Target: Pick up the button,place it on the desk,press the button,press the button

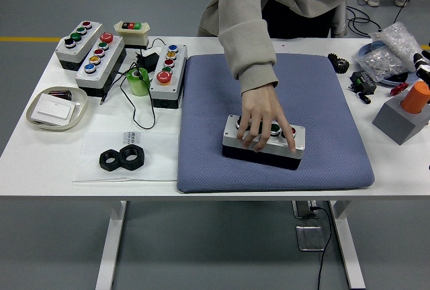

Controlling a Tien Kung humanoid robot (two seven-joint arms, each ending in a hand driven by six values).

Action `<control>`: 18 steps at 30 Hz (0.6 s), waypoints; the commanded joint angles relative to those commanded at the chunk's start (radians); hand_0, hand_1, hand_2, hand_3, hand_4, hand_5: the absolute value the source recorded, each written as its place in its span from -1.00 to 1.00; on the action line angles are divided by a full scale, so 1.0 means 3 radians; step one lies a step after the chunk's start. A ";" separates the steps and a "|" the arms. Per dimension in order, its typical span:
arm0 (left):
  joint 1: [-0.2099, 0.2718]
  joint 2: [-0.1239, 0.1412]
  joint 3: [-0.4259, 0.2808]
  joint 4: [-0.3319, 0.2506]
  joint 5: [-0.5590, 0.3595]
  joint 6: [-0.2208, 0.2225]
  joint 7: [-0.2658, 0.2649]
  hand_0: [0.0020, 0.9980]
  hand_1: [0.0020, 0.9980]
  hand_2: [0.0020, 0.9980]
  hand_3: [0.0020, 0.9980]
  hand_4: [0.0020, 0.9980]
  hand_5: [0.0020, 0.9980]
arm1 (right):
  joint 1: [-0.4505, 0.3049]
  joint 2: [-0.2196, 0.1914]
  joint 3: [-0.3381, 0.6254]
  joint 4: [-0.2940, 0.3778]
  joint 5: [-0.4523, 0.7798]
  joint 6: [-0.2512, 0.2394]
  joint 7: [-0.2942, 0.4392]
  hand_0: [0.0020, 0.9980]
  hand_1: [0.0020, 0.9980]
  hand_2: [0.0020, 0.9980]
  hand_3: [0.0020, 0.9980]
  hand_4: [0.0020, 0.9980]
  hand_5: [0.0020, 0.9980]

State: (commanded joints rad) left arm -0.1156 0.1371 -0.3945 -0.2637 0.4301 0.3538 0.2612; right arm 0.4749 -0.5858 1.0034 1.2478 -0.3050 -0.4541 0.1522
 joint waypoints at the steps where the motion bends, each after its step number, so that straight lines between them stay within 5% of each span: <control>1: -0.0002 0.0000 0.0003 0.0000 -0.0005 0.0001 -0.0002 0.48 0.55 0.70 0.53 0.05 1.00 | -0.0005 0.0000 0.0013 0.0004 0.0130 0.0001 -0.0002 0.80 0.62 0.71 0.70 0.25 -0.60; 18: 0.0015 -0.0010 -0.0067 0.0006 0.0089 -0.0006 0.0020 0.48 0.55 0.70 0.53 0.05 1.00 | -0.0042 -0.0005 0.0066 0.0012 0.0223 -0.0079 0.0014 0.80 0.61 0.70 0.71 0.24 -0.61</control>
State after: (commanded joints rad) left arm -0.1110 0.1340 -0.4147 -0.2619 0.4569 0.3520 0.2672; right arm 0.4623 -0.5874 1.0231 1.2514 -0.2380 -0.4778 0.1565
